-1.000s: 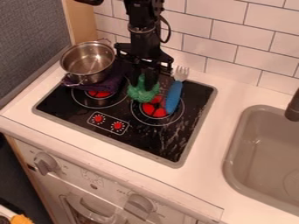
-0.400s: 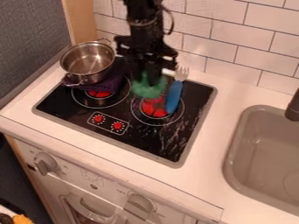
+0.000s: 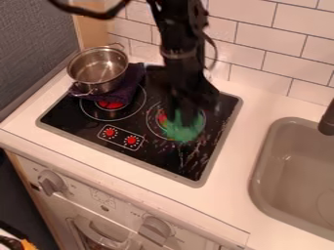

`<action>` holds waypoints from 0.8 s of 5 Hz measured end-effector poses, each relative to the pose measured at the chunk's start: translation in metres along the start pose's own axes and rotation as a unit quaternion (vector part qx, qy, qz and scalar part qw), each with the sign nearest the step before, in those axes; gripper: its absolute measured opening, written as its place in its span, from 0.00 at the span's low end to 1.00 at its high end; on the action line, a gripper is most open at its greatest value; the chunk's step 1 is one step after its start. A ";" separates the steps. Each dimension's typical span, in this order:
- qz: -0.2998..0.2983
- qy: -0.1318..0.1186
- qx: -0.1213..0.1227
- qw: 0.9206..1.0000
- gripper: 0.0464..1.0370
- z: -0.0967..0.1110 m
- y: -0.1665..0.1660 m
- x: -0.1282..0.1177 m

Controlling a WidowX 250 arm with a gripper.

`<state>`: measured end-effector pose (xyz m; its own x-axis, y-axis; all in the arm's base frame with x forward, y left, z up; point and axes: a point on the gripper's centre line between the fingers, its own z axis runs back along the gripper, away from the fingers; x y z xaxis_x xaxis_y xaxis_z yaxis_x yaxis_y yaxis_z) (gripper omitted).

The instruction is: Move the broccoli in the lower side of the right burner

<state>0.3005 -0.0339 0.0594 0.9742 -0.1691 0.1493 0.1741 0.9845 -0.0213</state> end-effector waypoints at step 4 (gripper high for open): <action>-0.047 0.032 0.011 0.998 0.69 -0.015 -0.027 -0.013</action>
<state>0.2857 -0.0596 0.0433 0.9611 -0.2620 0.0869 0.2621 0.9650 0.0106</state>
